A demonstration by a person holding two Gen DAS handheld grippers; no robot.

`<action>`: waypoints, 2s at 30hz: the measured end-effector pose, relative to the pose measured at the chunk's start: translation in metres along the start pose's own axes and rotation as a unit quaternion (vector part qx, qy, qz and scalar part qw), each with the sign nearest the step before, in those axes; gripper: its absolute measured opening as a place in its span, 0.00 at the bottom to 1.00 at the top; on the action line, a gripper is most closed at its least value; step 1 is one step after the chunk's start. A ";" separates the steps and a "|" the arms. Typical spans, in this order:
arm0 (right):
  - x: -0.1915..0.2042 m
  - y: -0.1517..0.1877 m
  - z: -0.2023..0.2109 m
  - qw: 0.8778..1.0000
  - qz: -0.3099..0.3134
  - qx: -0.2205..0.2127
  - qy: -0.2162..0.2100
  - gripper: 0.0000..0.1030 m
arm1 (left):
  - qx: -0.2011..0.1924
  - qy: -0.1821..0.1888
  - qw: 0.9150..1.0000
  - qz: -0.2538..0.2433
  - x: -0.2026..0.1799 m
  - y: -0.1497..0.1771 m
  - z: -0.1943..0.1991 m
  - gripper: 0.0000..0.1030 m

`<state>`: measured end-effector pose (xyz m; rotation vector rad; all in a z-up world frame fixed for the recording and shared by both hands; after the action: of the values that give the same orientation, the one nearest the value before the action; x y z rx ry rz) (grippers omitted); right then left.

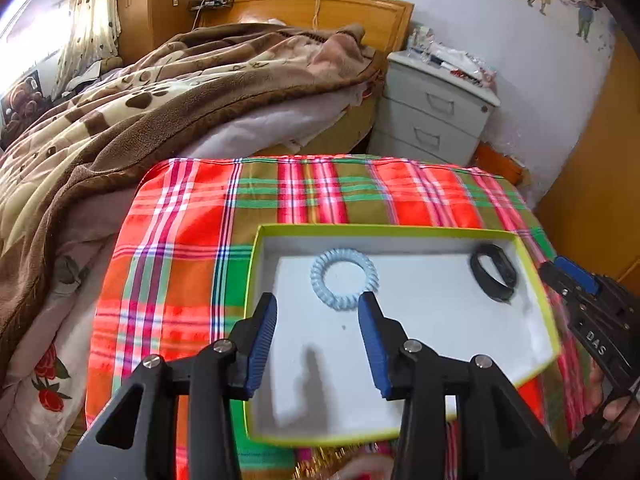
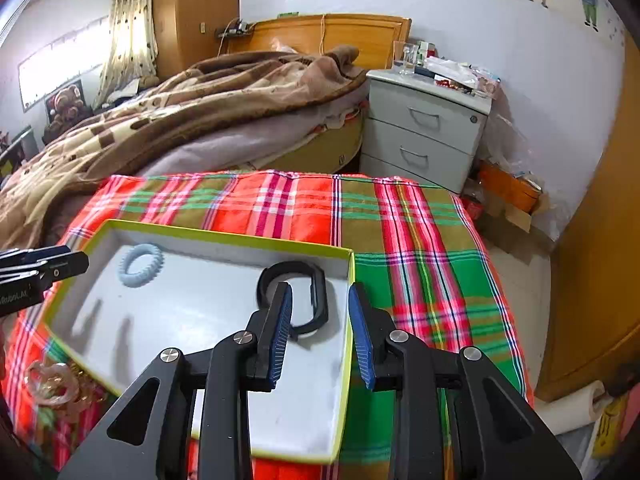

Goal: Organize jewelry
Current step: 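Lift both open tools out of the box back toward the jewelry, then grasp the clear claw hair clip with left tool while right tool grasps grey flower hair tie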

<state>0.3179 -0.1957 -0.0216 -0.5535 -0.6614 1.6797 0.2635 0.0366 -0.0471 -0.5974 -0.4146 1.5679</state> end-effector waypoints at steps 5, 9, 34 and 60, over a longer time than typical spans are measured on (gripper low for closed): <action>0.004 0.011 0.027 1.000 -0.014 -0.017 -0.019 0.29 | -0.014 0.011 1.000 -0.007 0.002 0.015 0.026 0.43; 0.006 0.024 0.046 0.999 -0.017 -0.023 -0.030 0.29 | -0.025 0.021 0.999 -0.005 0.009 0.030 0.045 0.46; 0.033 0.161 0.095 0.990 -0.067 0.056 -0.109 0.46 | -0.027 0.048 0.998 0.019 0.049 0.108 0.072 0.47; 0.025 0.159 0.115 0.991 -0.092 0.006 -0.092 0.16 | -0.017 0.071 0.997 0.004 0.043 0.105 0.069 0.47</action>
<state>0.1226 -0.2104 -0.0479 -0.3191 -0.8100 1.5707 0.1374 0.0759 -0.0597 -0.7344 -0.3322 1.5179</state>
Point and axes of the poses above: each gripper's, at about its wrist camera, not at the fingertips, and z roughly against the way its jaws point, x to its left, y to its underside, the point moved 8 cm from there along -z, roughly the way its jaws point, and after that the axes turned 1 degree about x, right-handed, at the moved point
